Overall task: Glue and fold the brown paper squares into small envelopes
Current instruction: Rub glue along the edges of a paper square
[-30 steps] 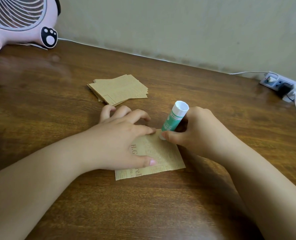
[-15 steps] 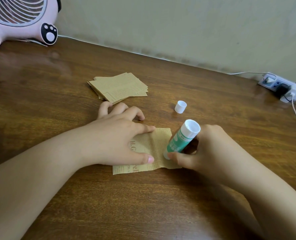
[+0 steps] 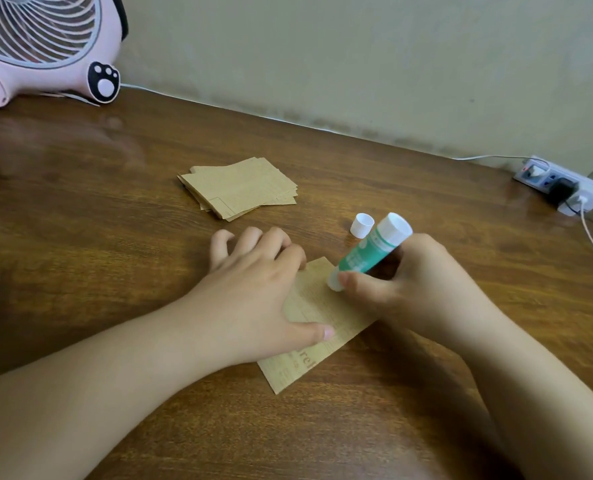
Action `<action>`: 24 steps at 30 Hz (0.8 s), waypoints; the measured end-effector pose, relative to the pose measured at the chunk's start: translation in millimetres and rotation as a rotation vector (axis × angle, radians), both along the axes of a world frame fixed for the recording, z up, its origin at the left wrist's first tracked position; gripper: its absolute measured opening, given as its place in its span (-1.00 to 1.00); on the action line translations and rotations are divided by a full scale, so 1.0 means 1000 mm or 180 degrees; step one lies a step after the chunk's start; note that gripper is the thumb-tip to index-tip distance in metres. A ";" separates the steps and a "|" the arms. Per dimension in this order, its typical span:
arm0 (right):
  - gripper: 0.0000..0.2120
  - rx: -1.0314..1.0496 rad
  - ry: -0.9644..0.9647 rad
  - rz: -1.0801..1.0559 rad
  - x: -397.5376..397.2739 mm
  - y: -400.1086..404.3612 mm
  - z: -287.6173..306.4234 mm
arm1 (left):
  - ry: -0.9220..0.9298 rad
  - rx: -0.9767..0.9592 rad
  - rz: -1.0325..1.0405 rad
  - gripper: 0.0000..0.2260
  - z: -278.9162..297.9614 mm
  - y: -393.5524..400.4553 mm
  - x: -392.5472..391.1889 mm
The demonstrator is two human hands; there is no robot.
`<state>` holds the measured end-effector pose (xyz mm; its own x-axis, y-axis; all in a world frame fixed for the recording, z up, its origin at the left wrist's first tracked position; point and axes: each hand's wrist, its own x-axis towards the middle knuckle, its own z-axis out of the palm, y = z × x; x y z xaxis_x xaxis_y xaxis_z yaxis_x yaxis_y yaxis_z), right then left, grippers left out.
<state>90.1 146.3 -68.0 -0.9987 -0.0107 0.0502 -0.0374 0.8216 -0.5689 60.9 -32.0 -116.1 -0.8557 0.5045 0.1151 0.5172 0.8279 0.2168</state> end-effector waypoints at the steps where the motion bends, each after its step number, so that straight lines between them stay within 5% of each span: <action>1: -0.75 0.0032 -0.0030 -0.0024 -0.004 -0.003 -0.002 | -0.0008 0.0025 0.0044 -0.31 -0.001 0.000 -0.001; 11: -0.78 0.0362 -0.0145 0.0097 -0.011 -0.009 -0.005 | -0.0336 0.0387 -0.0221 -0.38 0.008 -0.017 -0.020; 24: -0.80 0.0199 -0.0001 0.0208 -0.022 -0.021 -0.007 | -0.0603 -0.0082 -0.0316 -0.39 0.004 -0.026 -0.031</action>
<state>68.4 125.3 -74.7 -0.9958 -0.0788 0.0471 -0.0918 0.8513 -0.5166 29.6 -58.4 -111.9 -0.8068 0.5880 -0.0571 0.5486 0.7815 0.2972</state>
